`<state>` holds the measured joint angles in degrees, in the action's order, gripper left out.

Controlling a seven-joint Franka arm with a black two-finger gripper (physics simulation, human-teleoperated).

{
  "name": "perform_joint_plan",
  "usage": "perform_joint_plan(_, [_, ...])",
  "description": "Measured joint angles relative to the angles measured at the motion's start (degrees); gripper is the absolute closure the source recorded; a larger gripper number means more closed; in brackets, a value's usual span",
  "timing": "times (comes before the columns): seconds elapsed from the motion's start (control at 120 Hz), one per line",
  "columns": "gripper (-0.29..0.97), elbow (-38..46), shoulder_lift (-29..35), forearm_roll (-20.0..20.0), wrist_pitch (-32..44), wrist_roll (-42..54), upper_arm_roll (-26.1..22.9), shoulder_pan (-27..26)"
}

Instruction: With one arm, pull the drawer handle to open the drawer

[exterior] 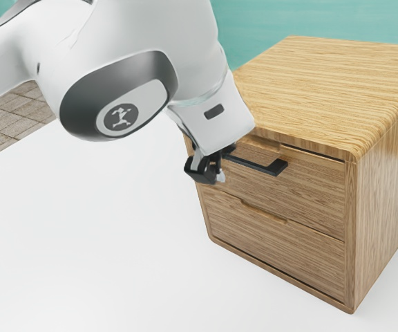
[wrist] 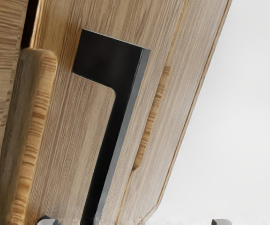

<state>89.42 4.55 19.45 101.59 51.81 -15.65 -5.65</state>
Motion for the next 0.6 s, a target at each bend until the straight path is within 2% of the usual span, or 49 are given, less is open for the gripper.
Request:
perform_joint_plan(0.042, [0.32,1.5,1.6,0.0,0.3,0.1,0.0,-0.4])
perform_joint_plan(0.125, [0.37,2.4,3.1,0.0,0.1,-0.1,0.4,-6.0])
perform_joint_plan(0.183, [0.39,2.6,4.3,-0.1,-0.3,-0.2,0.4,-7.5])
perform_joint_plan(0.333, [0.42,2.7,3.4,0.0,-0.4,-0.8,0.8,-6.6])
perform_joint_plan(0.6, [0.44,3.1,1.9,0.3,3.1,-1.7,4.3,-4.8])
